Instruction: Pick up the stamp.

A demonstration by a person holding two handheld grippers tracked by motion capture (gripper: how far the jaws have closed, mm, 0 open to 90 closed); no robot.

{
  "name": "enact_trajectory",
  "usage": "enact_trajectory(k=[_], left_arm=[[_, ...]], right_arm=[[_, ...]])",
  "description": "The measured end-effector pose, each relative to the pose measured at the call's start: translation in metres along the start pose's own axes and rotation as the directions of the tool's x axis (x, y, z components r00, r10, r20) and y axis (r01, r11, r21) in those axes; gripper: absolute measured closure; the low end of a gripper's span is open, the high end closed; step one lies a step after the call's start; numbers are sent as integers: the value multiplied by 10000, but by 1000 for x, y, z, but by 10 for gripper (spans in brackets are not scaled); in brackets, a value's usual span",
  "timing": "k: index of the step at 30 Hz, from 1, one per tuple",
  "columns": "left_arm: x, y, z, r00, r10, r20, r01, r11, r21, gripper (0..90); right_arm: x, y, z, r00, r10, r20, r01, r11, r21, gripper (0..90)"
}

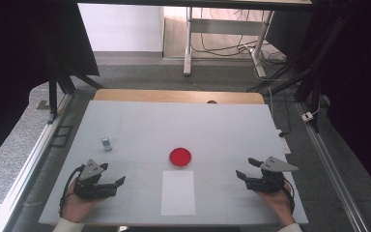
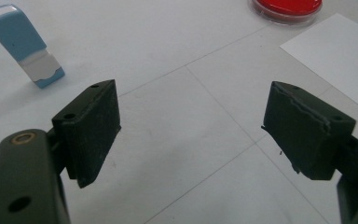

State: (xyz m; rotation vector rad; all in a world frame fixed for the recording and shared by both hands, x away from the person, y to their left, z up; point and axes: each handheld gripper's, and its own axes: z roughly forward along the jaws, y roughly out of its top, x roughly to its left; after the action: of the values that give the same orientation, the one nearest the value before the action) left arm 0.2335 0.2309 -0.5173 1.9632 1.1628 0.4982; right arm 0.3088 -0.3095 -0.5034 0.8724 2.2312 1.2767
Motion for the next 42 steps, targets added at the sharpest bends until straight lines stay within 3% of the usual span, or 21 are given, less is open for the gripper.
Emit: enact_trajectory(k=[19, 42], left_arm=[[-4, -6, -2, 9995, 295, -120, -295, 9995, -57, 186], [0, 0, -5, 9981, 415, -446, -423, 9989, -176, 194]], right_arm=[[4, -1, -3, 9995, -322, 76, 322, 9995, -58, 301], [4, -1, -3, 9999, -88, 86, 90, 9998, -194, 312]])
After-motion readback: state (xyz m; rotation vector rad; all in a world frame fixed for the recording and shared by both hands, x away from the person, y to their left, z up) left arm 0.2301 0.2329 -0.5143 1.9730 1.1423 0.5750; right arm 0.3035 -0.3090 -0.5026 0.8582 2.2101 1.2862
